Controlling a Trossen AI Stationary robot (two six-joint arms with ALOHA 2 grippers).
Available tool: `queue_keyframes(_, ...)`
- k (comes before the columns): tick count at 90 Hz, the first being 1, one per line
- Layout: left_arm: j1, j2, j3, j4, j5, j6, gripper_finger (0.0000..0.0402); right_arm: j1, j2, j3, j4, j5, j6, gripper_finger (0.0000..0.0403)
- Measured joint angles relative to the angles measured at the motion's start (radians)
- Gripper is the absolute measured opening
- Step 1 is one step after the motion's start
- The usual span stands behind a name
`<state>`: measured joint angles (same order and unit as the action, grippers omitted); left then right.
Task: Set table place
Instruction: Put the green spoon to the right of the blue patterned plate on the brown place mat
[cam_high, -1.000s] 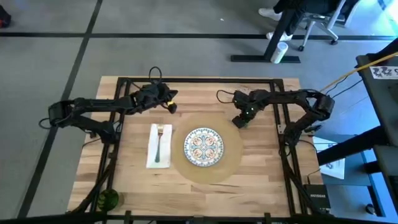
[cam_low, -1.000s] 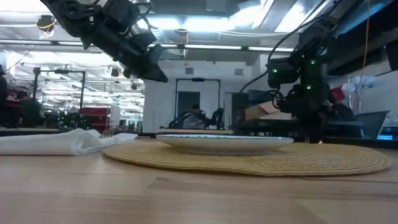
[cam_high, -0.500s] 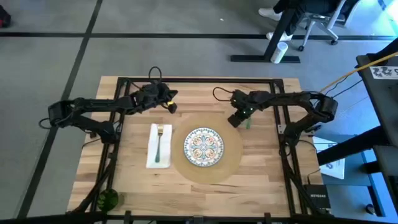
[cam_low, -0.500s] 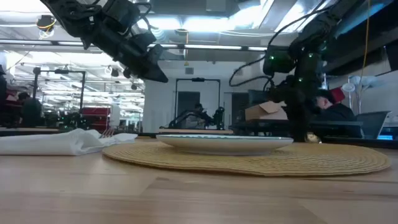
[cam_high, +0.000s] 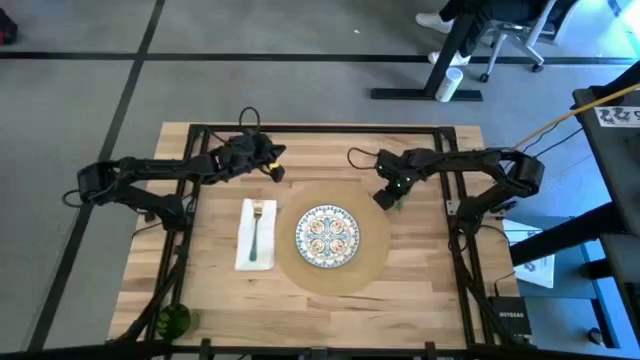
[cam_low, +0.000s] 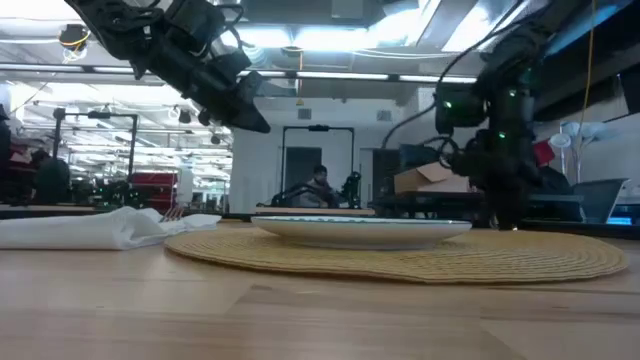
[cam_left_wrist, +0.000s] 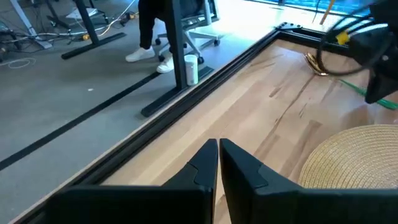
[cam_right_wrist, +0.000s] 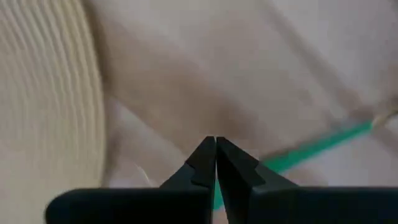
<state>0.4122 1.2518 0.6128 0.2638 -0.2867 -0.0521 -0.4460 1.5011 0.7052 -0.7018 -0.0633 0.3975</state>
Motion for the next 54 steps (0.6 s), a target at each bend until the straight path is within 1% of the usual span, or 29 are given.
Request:
queue_keyframes(16,0.000,0.000,0.000,0.000,0.000,0.000,0.0001,0.025,-0.006,-0.038,0.018,0.009,0.028,0.0001)
queue_keyframes(54,0.000,0.000,0.000,-0.018,0.000,-0.004,0.0001,0.027,-0.011,-0.041,-0.032,0.002,0.033,0.0001)
